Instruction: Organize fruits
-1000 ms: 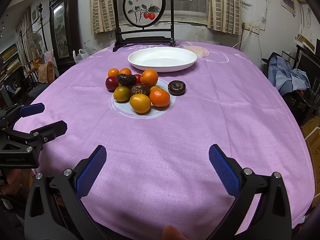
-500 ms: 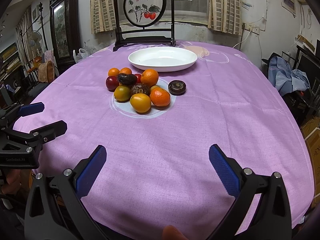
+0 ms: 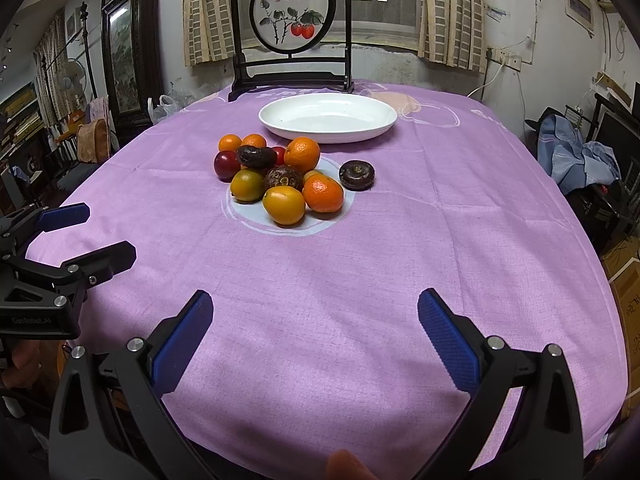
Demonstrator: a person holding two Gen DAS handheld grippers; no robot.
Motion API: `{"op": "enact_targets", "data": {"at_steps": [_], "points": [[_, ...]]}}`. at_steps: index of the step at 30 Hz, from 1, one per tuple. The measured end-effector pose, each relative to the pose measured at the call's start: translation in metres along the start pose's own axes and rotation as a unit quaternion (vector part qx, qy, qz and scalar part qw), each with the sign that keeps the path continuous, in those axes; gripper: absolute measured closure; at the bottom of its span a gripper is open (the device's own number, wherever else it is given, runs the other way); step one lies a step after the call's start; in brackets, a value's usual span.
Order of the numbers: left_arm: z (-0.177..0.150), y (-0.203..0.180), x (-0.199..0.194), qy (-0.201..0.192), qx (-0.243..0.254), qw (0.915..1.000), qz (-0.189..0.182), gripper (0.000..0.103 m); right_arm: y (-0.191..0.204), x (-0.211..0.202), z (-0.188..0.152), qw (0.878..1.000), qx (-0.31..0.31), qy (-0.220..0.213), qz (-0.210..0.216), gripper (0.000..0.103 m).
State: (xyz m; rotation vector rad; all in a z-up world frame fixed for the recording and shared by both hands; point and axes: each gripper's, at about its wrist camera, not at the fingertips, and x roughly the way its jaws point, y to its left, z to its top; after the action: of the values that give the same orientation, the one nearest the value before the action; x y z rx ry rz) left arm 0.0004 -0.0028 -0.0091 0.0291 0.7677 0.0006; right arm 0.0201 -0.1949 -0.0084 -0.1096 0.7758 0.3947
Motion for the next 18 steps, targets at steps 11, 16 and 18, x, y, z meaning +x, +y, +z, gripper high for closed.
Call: {"op": "enact_targets", "data": {"at_steps": [11,16,18], "points": [[-0.0034,0.0003,-0.0009,0.000,0.000,1.0000,0.000,0.002,0.0015,0.0005,-0.0004,1.000,-0.001,0.001,-0.001,0.001],[-0.0035,0.0001,-0.0006,0.001,-0.001,1.0000,0.000,0.002,0.0015,0.0013,-0.0002,1.000,-0.001,0.001,-0.001,0.001],[-0.0051,0.0001,0.0000,0.002,-0.001,1.0000,0.000,0.002,0.0020,0.0021,-0.0004,1.000,0.000,0.001,-0.001,0.001]]}}
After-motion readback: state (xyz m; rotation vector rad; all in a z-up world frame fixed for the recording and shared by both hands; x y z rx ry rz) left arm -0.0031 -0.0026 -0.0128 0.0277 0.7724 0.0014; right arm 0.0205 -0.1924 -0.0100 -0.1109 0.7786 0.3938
